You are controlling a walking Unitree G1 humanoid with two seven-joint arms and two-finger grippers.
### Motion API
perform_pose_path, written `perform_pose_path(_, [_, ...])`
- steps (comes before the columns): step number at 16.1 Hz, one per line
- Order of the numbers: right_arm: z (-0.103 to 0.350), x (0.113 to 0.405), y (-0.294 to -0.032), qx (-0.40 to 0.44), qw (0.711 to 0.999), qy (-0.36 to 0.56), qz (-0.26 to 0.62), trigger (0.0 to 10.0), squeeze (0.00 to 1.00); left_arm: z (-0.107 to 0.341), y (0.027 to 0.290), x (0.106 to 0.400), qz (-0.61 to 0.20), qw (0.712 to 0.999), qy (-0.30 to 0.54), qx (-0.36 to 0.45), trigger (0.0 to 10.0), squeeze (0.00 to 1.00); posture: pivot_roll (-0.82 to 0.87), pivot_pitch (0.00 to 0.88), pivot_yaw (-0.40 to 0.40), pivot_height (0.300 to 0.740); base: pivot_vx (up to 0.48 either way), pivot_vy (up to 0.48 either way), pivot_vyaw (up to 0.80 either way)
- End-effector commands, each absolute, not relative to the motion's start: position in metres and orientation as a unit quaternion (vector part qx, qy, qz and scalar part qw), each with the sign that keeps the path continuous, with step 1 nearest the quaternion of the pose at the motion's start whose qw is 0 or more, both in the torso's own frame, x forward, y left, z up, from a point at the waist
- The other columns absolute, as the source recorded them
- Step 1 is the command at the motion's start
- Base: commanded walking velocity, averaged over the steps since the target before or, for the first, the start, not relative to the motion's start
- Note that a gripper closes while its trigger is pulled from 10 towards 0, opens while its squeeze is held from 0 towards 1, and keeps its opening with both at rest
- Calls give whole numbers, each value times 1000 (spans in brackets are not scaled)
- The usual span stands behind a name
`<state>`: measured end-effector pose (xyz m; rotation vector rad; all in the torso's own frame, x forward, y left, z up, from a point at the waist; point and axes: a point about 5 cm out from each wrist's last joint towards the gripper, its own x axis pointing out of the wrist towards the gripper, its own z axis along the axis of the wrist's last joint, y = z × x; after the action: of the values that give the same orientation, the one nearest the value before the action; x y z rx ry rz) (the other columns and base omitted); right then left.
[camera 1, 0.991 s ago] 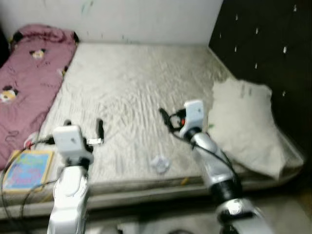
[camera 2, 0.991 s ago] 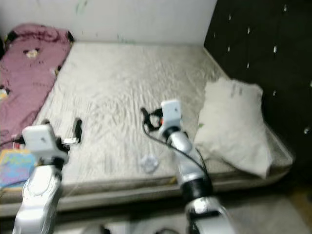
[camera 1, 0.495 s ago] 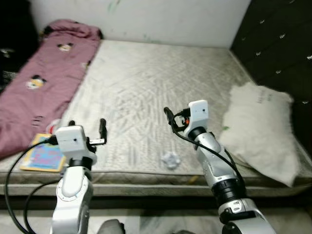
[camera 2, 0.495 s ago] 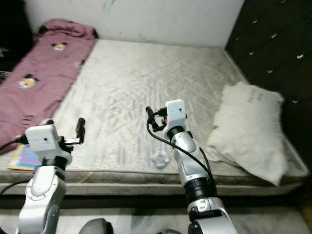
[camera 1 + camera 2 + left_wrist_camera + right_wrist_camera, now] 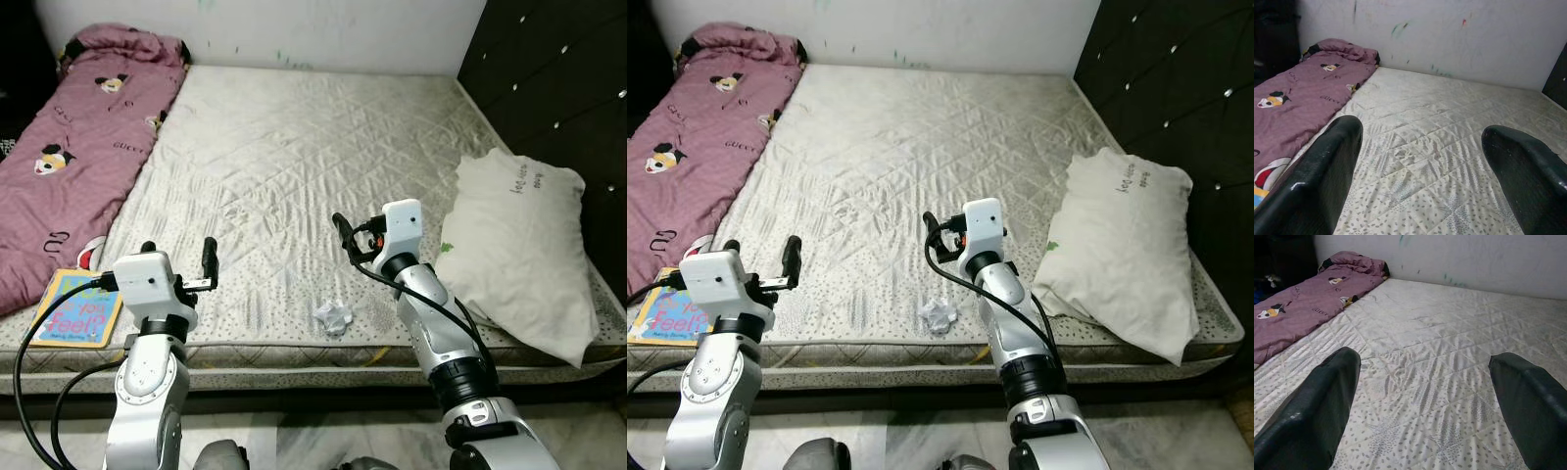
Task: Clean up the room
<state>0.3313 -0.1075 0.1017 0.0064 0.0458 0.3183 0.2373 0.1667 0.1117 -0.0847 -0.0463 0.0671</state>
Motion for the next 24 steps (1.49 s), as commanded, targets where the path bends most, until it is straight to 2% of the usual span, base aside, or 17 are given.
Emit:
perform_pose_path(1, [105, 334, -109, 3, 987, 19, 157, 10000, 0, 112, 166, 237, 28, 998, -24, -44, 10000, 0, -1, 0, -68, 740, 0, 0, 0])
perform_pose_path(7, [105, 334, -109, 11, 987, 20, 156, 10000, 0, 114, 166, 238, 29, 998, -28, -40, 10000, 0, 3, 0, -72, 740, 0, 0, 0])
perform_pose_path(12, [110, 338, -109, 4, 988, 9, 156, 10000, 0, 116, 165, 239, 23, 998, -36, -46, 10000, 0, -2, 0, -69, 740, 268, 0, 0])
perform_pose_path(18, [105, 336, -113, -5, 989, 14, 150, 10000, 0, 115, 165, 240, 25, 999, -32, -35, 10000, 0, -1, 0, -65, 740, 0, 0, 0])
perform_pose_path(22, [106, 337, -108, -4, 988, 16, 157, 10000, 0, 111, 174, 243, 83, 996, -5, -11, 10000, 0, 3, 0, -68, 740, 0, 0, 736])
perform_pose_path(24, [109, 340, -109, 3, 989, 12, 149, 10000, 0, 113, 173, 244, 49, 998, -20, -25, 10000, 0, 0, 0, -61, 740, 0, 0, 203])
